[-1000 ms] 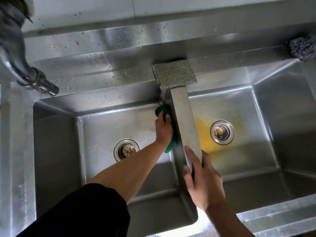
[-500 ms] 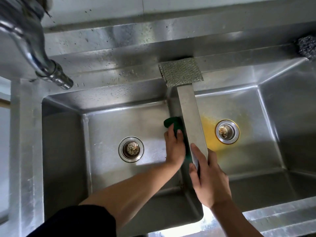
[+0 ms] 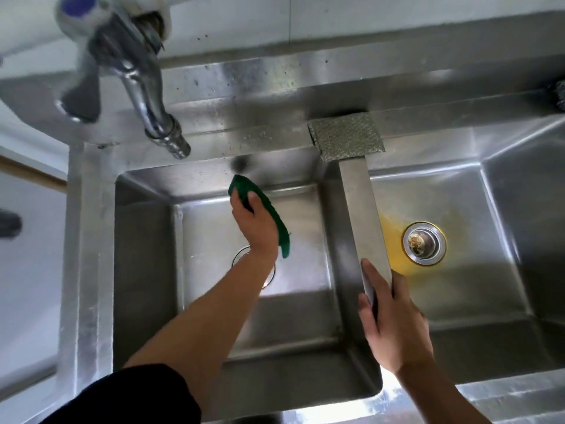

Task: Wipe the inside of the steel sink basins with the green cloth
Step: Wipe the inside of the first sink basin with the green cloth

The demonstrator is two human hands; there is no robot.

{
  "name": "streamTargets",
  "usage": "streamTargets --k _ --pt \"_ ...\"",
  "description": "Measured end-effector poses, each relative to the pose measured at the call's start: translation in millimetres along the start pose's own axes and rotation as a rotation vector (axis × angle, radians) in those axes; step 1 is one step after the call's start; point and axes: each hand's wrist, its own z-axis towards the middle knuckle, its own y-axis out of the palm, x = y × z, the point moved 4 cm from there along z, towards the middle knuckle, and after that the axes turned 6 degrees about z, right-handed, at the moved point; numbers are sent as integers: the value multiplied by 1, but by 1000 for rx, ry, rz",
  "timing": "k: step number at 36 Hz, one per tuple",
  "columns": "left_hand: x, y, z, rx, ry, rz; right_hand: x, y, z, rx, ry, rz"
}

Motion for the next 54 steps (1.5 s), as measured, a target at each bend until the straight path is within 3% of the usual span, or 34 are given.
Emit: streamTargets --k 9,16,23,26,31,33,39,48,54 --pt "19 -68 45 176 80 75 -6 -2 1 101 -39 -164" --pt "30 -75 63 416 -136 45 -29 -11 39 151 -39 -113" --pt "41 -36 76 458 -193 -40 -31 -4 49 179 -30 -49" --pt "37 -2 59 342 -99 -31 -31 -5 50 178 -33 -54" --pt "37 73 -6 -131 64 35 -31 -5 50 165 -26 -34" --pt "45 92 -20 -167 78 10 -32 -5 50 160 -31 -33" --pt "44 82 -8 -11 46 14 -32 -7 49 157 -17 -10" --pt "-2 -16 77 344 -31 227 -29 -7 51 153 -23 0" --pt "-23 -42 99 369 -94 360 -29 -7 51 162 -18 1"
